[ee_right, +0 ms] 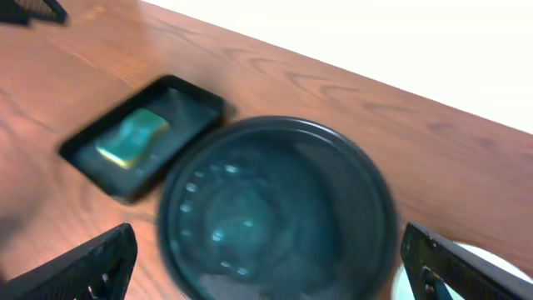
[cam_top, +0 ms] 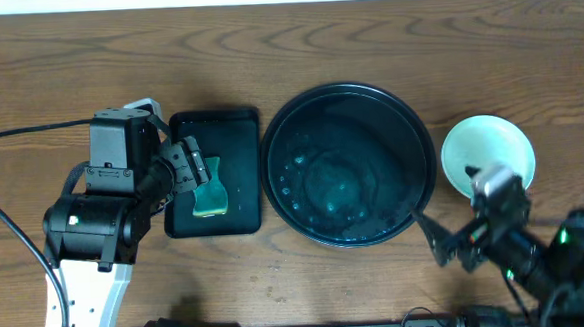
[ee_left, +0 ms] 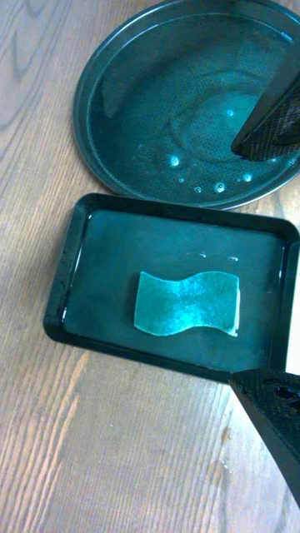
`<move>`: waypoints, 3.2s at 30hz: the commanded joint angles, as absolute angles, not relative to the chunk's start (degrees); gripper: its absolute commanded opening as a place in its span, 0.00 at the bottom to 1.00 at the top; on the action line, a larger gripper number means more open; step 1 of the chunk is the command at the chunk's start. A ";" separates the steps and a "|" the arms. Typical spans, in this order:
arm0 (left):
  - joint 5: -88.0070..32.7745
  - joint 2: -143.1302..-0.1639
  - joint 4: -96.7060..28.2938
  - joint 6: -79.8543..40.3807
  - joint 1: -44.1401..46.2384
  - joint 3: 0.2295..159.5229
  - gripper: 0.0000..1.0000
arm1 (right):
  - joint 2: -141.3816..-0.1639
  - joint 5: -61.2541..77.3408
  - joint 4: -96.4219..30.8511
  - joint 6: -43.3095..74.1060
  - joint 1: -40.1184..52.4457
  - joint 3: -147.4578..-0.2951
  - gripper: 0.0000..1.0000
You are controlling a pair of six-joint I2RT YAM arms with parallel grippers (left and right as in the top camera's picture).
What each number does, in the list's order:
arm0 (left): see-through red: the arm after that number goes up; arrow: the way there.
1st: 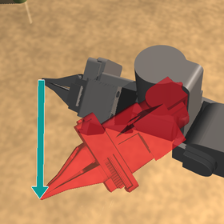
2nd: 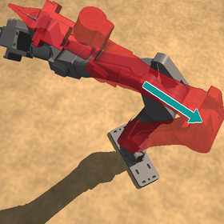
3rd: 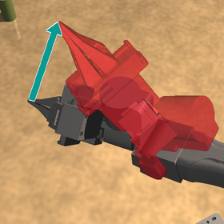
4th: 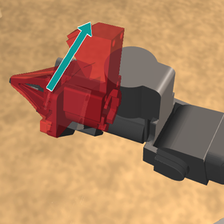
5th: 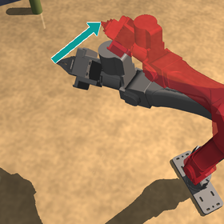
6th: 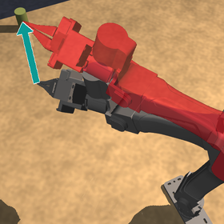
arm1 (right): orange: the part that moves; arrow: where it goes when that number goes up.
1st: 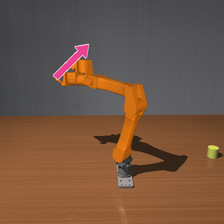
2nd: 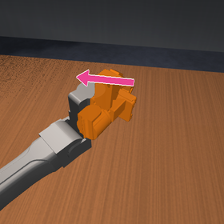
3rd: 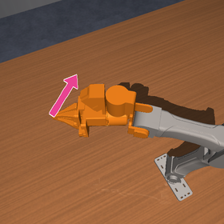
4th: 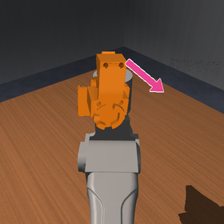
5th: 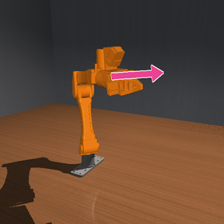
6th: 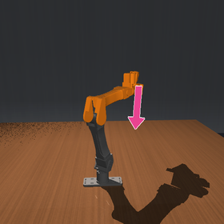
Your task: Clean dirty plates on tray and stack at the side
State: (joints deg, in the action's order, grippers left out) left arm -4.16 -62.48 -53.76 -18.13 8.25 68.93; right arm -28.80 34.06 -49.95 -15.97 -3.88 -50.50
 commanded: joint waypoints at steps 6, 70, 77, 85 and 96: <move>-4.10 -62.48 -53.91 -18.00 8.05 70.41 0.81 | -11.64 26.06 -42.81 -18.44 -3.42 -33.74 0.99; 1.23 -28.67 -45.01 -13.63 1.43 50.26 0.81 | -0.27 27.88 -2.35 -17.85 -2.15 -0.30 0.99; -6.81 -14.79 -23.75 -5.58 0.27 34.00 0.81 | -0.30 27.88 -2.35 -17.85 -2.15 -0.30 0.99; -10.11 -5.13 -6.46 -6.28 0.45 16.43 0.81 | -0.30 27.88 -2.35 -17.85 -2.15 -0.30 0.99; -9.41 -0.10 -0.30 -6.22 0.45 6.07 0.81 | -0.27 27.88 -2.35 -17.85 -2.15 -0.30 0.99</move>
State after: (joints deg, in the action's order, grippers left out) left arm -9.10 -0.64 -1.89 -7.20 0.54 8.21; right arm -0.62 28.01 -2.31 -18.11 -2.70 -0.51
